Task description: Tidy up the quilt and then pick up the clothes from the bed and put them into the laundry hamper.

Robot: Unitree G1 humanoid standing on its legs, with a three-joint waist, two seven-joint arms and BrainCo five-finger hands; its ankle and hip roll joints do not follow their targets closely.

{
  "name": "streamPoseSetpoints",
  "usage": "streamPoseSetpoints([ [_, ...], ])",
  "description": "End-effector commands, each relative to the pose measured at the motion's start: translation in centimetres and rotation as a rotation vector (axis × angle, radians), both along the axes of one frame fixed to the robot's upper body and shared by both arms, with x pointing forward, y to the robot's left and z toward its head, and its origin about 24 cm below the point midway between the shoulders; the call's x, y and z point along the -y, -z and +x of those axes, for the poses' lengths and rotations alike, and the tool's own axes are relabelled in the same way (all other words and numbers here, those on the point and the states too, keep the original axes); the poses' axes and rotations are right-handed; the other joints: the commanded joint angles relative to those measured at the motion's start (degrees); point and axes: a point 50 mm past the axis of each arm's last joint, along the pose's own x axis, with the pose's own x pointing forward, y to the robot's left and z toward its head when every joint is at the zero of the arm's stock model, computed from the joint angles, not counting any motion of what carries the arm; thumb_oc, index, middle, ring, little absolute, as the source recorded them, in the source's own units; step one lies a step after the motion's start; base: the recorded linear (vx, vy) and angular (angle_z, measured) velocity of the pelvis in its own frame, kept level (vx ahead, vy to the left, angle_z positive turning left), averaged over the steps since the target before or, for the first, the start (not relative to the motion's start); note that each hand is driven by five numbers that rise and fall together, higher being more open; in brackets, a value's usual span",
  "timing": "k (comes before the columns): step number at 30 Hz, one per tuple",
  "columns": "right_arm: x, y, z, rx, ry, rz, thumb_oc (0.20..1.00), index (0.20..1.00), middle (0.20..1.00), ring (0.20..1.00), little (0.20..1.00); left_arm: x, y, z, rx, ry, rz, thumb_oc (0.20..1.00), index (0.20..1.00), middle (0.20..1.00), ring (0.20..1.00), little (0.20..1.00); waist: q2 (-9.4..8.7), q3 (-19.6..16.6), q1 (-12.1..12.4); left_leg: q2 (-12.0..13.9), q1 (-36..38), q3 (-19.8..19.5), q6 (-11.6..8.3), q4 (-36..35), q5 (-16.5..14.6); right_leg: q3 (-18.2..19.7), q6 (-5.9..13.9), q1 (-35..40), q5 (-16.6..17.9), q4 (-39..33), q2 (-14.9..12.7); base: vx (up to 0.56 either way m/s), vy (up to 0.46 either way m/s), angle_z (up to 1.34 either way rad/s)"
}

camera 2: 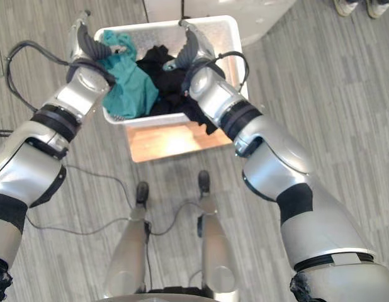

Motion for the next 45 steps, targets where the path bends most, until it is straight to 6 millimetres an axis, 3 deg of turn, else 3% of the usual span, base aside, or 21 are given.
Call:
streamPoseSetpoints([
  [1,1.3,-3.7,-0.2,0.080,0.040,0.097,1.000,1.000,1.000,1.000,1.000,1.6,-7.7,-1.7,0.305,0.082,0.024,1.000,1.000,1.000,1.000,1.000,1.06,0.8,-0.8,-2.5,-2.0,2.9,3.60,-0.6,1.7,-0.1,0.80,0.4,-7.2,5.3,-0.4,0.04,0.082,-0.08],
  [5,1.5,-3.3,-0.1,0.085,0.044,0.100,1.000,1.000,1.000,1.000,1.000,3.5,-8.2,-2.0,0.350,0.113,-0.014,1.000,1.000,1.000,1.000,1.000,1.82,0.1,-1.4,-2.7,-1.5,3.2,3.67,-0.4,1.5,0.5,0.62,0.7,-7.6,5.5,-0.2,0.03,0.039,-0.09],
  [11,2.5,-4.3,-0.3,0.160,0.044,0.208,1.000,1.000,1.000,1.000,1.000,2.2,-8.8,-2.4,0.409,0.091,-0.164,1.000,1.000,1.000,1.000,1.000,1.85,-0.7,-1.6,-2.4,-0.5,3.3,3.57,-0.5,1.3,0.6,0.48,1.7,-7.8,5.4,-0.1,0.02,-0.011,-0.08],
  [15,5.3,-4.4,-0.9,0.221,0.059,0.247,1.000,1.000,1.000,1.000,1.000,-1.1,-7.1,-3.0,0.467,0.086,-0.313,1.000,1.000,1.000,1.000,1.000,1.46,-1.6,-1.2,-2.5,1.2,3.0,3.45,-1.4,0.7,0.3,0.61,3.3,-8.5,4.6,0.1,0.01,-0.017,0.00],
  [18,8.9,-2.4,-1.6,0.208,0.075,0.287,1.000,1.000,1.000,1.000,1.000,-5.4,-3.9,-3.8,0.477,0.032,-0.416,1.000,1.000,1.000,1.000,1.000,1.05,-2.6,-1.0,-2.3,2.8,2.9,3.58,-2.2,0.0,0.5,0.55,4.7,-9.3,4.2,0.5,0.00,0.000,0.00],
  [20,12.9,2.0,-2.7,0.159,0.115,0.352,1.000,1.000,1.000,1.000,1.000,-9.8,1.8,-5.2,0.420,-0.002,-0.484,1.000,1.000,1.000,1.000,1.000,0.76,-4.1,-1.1,-2.1,5.3,2.9,3.98,-3.0,-0.9,0.7,0.42,6.7,-10.2,3.9,0.7,0.05,0.044,-0.02],
  [24,17.1,7.4,-4.7,0.109,0.198,0.453,1.000,1.000,1.000,1.000,1.000,-13.0,8.4,-7.8,0.331,-0.060,-0.558,1.000,1.000,1.000,1.000,1.000,0.44,-6.4,-1.2,-2.0,8.7,2.7,4.46,-3.8,-1.9,1.1,0.42,10.0,-10.7,3.0,0.8,0.06,0.029,-0.04],
  [25,17.6,8.2,-5.0,0.101,0.210,0.477,1.000,1.000,1.000,1.000,1.000,-13.2,9.3,-8.2,0.317,-0.071,-0.572,1.000,1.000,1.000,1.000,1.000,0.41,-6.7,-1.2,-1.9,9.3,2.7,4.52,-4.0,-2.0,1.2,0.45,10.5,-10.7,2.8,0.8,0.12,0.043,0.00],
  [26,19.9,13.3,-7.3,0.043,0.273,0.550,1.000,1.000,1.000,1.000,1.000,-13.6,15.1,-10.7,0.226,-0.094,-0.615,1.000,1.000,1.000,1.000,1.000,0.11,-8.7,-1.4,-1.8,12.2,2.8,4.87,-4.7,-2.6,1.6,0.78,13.5,-10.8,1.9,0.8,0.10,0.038,-0.02],
  [29,21.5,17.4,-9.8,-0.028,0.334,0.603,1.000,1.000,1.000,1.000,1.000,-12.5,20.0,-13.1,0.124,-0.119,-0.649,1.000,1.000,1.000,1.000,1.000,0.07,-10.5,-1.1,-1.8,14.7,2.7,5.26,-5.3,-2.9,1.9,1.13,16.0,-10.7,1.1,0.8,0.10,0.035,-0.07],
  [30,22.5,21.8,-12.8,-0.126,0.395,0.673,1.000,1.000,1.000,1.000,1.000,-11.6,24.5,-16.0,-0.015,-0.132,-0.654,1.000,1.000,1.000,1.000,1.000,-0.12,-12.4,-0.9,-1.8,17.0,2.7,5.77,-5.8,-3.1,2.4,1.34,18.4,-10.4,0.3,0.9,0.07,0.039,0.01],
  [31,22.5,22.7,-13.5,-0.149,0.407,0.680,1.000,1.000,1.000,1.000,1.000,-11.4,25.4,-16.7,-0.049,-0.139,-0.657,1.000,1.000,1.000,1.000,1.000,-0.15,-13.0,-0.9,-1.9,17.6,2.8,5.88,-5.9,-3.2,2.4,1.37,18.9,-10.3,0.1,0.9,0.10,0.073,0.05],
  [32,22.4,25.8,-15.6,-0.238,0.457,0.709,1.000,1.000,1.000,1.000,1.000,-11.1,28.4,-19.0,-0.155,-0.175,-0.685,1.000,1.000,1.000,1.000,1.000,-0.18,-14.6,-1.1,-1.9,19.4,2.9,6.14,-6.2,-3.3,2.7,1.48,20.7,-10.1,-0.3,0.7,0.06,0.054,0.03],
  [33,22.3,26.3,-16.0,-0.259,0.466,0.715,1.000,1.000,1.000,1.000,1.000,-11.1,28.8,-19.4,-0.175,-0.180,-0.688,1.000,1.000,1.000,1.000,1.000,-0.19,-14.9,-1.1,-1.9,19.9,3.0,6.18,-6.3,-3.3,2.8,1.50,21.1,-10.1,-0.4,0.7,0.05,0.071,-0.02],
  [36,21.2,30.1,-18.3,-0.388,0.535,0.758,1.000,1.000,1.000,1.000,1.000,-10.5,32.6,-22.4,-0.334,-0.208,-0.745,1.000,1.000,1.000,1.000,1.000,-0.15,-16.9,-1.4,-2.1,22.3,3.6,6.48,-7.1,-3.2,2.7,1.56,23.2,-9.8,-1.0,0.6,-0.01,0.077,-0.07],
  [40,20.6,34.2,-21.2,-0.537,0.664,0.824,1.000,1.000,1.000,1.000,1.000,-8.3,36.6,-25.8,-0.562,-0.173,-0.744,1.000,1.000,1.000,1.000,1.000,-0.28,-18.4,-1.6,-2.6,24.7,4.0,6.78,-7.8,-3.6,2.4,2.02,25.3,-9.5,-1.5,0.5,-0.07,0.071,-0.02],
  [45,20.0,39.6,-25.0,-0.841,0.770,0.743,1.000,1.000,1.000,1.000,1.000,-6.3,40.8,-29.0,-0.898,-0.159,-0.657,1.000,1.000,1.000,1.000,1.000,-0.13,-19.3,-0.9,-3.1,26.4,4.2,7.33,-7.8,-4.2,1.6,2.47,27.0,-9.8,-1.6,0.0,-0.11,0.047,0.02],
])
